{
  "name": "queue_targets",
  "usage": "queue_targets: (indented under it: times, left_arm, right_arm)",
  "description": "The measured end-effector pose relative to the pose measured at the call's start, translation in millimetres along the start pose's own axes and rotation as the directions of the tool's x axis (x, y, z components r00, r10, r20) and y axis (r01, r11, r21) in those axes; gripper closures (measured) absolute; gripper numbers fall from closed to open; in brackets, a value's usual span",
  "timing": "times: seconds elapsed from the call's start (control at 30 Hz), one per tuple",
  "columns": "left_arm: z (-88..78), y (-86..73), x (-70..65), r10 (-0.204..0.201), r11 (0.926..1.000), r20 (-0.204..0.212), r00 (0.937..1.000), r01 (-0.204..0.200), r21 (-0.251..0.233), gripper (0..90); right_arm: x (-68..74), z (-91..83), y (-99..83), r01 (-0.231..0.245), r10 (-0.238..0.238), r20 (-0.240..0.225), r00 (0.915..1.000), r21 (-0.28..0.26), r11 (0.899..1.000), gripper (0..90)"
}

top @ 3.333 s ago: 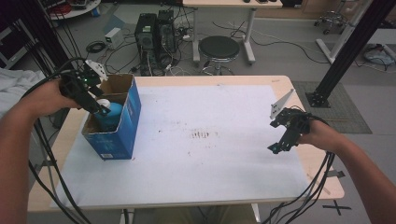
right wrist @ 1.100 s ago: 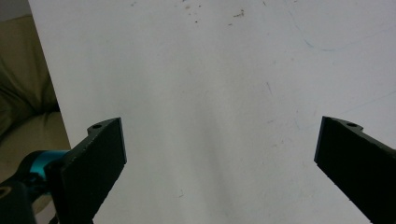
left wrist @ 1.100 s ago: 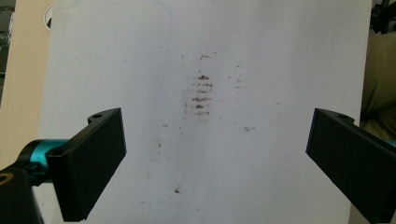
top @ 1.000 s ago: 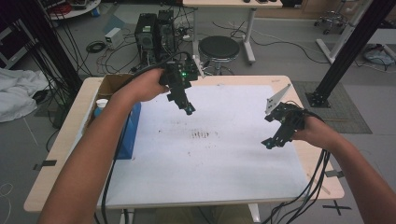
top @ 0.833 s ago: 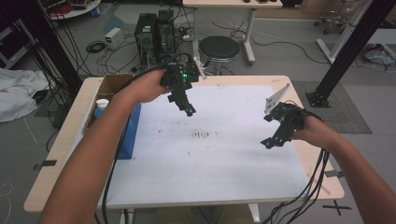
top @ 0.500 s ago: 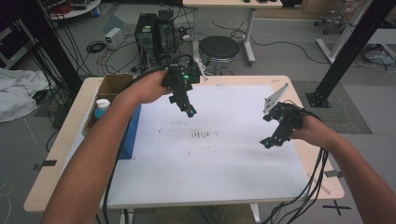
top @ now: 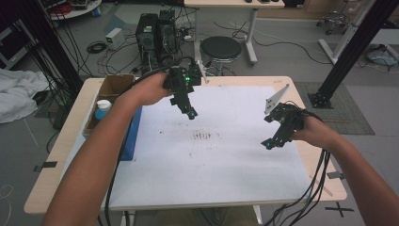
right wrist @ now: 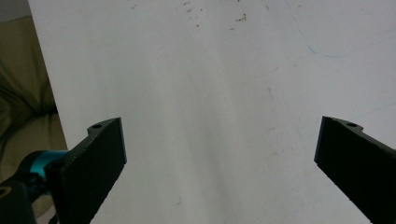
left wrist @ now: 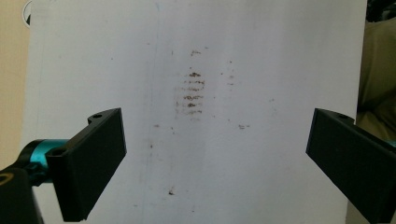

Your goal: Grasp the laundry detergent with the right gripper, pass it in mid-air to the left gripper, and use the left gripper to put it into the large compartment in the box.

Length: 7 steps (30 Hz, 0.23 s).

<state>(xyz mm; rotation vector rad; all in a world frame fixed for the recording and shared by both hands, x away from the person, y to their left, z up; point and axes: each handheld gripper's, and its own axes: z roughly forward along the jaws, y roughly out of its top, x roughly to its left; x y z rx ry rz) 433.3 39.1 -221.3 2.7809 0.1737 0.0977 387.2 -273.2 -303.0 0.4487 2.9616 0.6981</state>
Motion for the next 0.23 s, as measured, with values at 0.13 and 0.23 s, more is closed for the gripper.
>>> queue_targets:
  times: [0.13, 0.23]
  left_arm:
    - [-0.2, -1.2, 0.2, -0.004, 1.0000, -0.003, 1.0000, 0.004, -0.001, 4.9]
    - [-0.3, -1.2, 0.0, 0.000, 1.0000, -0.004, 1.0000, 0.000, -0.002, 4.9]
  right_arm:
    - [0.8, 0.1, 0.4, -0.002, 0.002, 0.000, 1.0000, 0.003, 1.000, 1.1]
    - [0.6, -0.2, 0.0, 0.000, 0.000, -0.001, 1.0000, 0.003, 1.000, 1.1]
